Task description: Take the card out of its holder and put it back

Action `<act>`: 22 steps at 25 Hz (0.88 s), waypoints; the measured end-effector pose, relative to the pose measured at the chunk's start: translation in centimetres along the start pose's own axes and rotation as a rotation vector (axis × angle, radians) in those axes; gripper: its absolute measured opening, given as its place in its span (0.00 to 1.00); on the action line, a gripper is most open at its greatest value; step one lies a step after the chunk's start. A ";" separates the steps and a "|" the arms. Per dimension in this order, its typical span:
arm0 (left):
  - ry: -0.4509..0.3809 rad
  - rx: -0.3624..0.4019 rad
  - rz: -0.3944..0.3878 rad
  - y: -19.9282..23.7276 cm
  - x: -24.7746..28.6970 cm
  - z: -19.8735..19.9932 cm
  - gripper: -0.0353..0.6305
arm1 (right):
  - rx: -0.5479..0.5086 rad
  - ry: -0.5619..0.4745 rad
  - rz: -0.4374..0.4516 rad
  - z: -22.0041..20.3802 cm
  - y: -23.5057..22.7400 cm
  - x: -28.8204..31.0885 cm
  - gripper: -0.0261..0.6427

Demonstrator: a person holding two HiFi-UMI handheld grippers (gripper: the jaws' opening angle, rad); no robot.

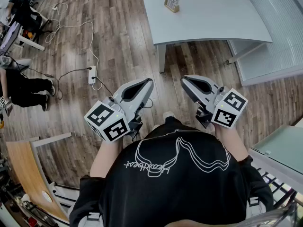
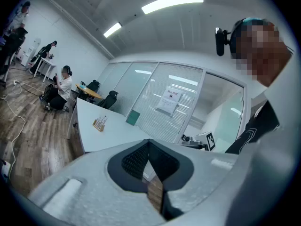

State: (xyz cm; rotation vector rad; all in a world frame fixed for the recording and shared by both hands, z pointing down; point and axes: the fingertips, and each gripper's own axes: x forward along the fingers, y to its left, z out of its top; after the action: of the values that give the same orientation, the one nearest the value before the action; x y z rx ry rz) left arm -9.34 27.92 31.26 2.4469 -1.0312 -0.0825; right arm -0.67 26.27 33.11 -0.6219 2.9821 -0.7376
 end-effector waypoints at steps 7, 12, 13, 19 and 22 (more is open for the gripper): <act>0.013 0.006 -0.013 -0.4 0.8 -0.1 0.07 | 0.005 -0.003 0.003 0.3 -0.2 -0.2 0.05; 0.015 0.002 -0.022 -0.5 0.7 -0.8 0.07 | 0.021 -0.008 -0.003 -0.1 0.0 -0.3 0.05; 0.018 0.002 -0.021 -0.5 1.2 -0.5 0.07 | 0.025 -0.011 -0.004 0.3 -0.5 -0.4 0.05; 0.030 0.009 -0.014 0.3 7.5 1.5 0.07 | 0.041 -0.026 -0.006 3.5 -6.2 -1.5 0.05; 0.025 0.028 -0.019 0.3 9.0 2.3 0.07 | 0.029 -0.036 -0.006 4.5 -7.3 -1.7 0.05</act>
State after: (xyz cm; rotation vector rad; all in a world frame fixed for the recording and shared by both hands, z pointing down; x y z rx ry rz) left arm -3.66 20.65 30.47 2.4772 -1.0046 -0.0444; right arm 4.12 18.98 32.28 -0.6356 2.9327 -0.7609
